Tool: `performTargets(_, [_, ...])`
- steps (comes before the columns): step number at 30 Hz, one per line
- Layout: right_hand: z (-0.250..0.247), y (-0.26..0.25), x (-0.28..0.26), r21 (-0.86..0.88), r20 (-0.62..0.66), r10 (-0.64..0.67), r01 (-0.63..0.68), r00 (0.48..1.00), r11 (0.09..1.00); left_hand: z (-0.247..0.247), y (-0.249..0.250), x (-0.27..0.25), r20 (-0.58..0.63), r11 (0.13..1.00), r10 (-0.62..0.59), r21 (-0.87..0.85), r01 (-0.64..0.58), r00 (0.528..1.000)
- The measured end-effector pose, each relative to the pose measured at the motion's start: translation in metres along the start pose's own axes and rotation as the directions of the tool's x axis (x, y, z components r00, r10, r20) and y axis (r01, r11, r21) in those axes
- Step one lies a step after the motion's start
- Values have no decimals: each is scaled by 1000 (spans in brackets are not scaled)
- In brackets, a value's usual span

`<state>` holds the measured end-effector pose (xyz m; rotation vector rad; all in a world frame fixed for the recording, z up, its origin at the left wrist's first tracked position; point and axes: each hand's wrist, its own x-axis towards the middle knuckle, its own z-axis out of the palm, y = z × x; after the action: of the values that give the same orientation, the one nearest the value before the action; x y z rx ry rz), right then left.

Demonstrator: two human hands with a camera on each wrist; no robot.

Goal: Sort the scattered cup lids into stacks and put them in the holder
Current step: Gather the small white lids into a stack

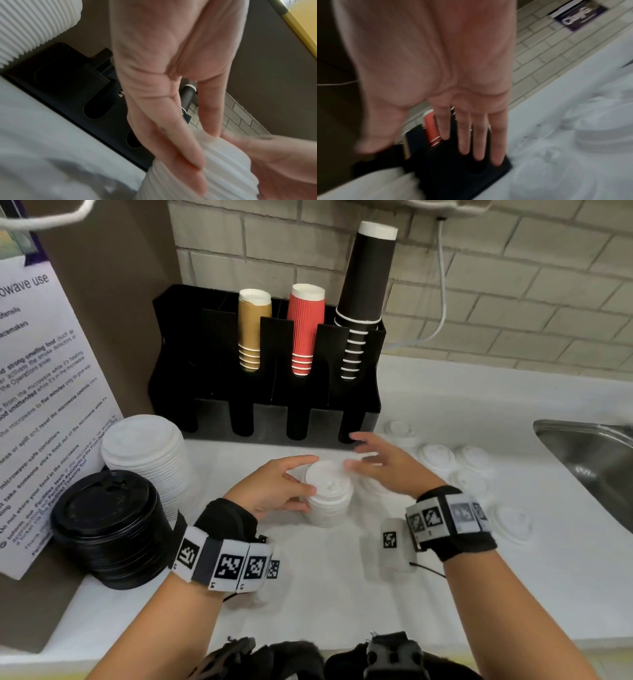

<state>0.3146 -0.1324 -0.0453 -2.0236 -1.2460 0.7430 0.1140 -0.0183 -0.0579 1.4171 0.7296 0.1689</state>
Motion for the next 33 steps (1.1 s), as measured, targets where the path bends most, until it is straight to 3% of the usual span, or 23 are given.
performTargets(2, [-17, 17, 12, -273, -91, 103, -124, 991, 954, 2, 0, -1, 9, 1000, 0, 15, -1, 1000])
performTargets(4, [-25, 31, 20, -471, -30, 230, -217, 973, 855, 2, 2, -2, 9, 1000, 7, 23, -7, 1000])
performTargets(6, [-25, 38, 25, -527, 39, 315, -248, 948, 812, 2, 3, -2, 5, 999, 19, 46, -19, 1000])
performTargets(11, [-20, 42, 29, -569, 85, 276, -181, 957, 802, 5, 5, -4, 5, 996, 29, 86, -30, 1000])
performTargets(14, [-30, 36, 23, -488, 79, 252, -183, 964, 853, 5, 5, -4, -11, 994, 49, 96, -47, 999])
performTargets(17, [-39, 16, 5, -148, 39, 160, -152, 986, 977, 5, 3, -4, -38, 990, 80, 123, -75, 996])
performTargets(19, [-33, 1, -10, 121, 24, 84, -87, 996, 989, 6, 2, -3, -45, 992, 89, 93, -85, 995])
performTargets(21, [-18, -9, -20, 240, 5, -6, 4, 1000, 971, 9, 1, 0, -45, 995, 93, 46, -91, 995])
performTargets(26, [23, -12, -28, 131, -180, -183, 208, 966, 969, 13, -5, 4, -82, 991, 95, -84, -102, 992])
performTargets(29, [31, -8, -25, 148, -258, -182, 225, 949, 963, 15, -8, 6, -97, 984, 94, -146, -107, 991])
performTargets(33, [33, -5, -22, 106, -270, -202, 238, 941, 966, 16, -12, 8, -70, 970, 88, -222, -102, 994])
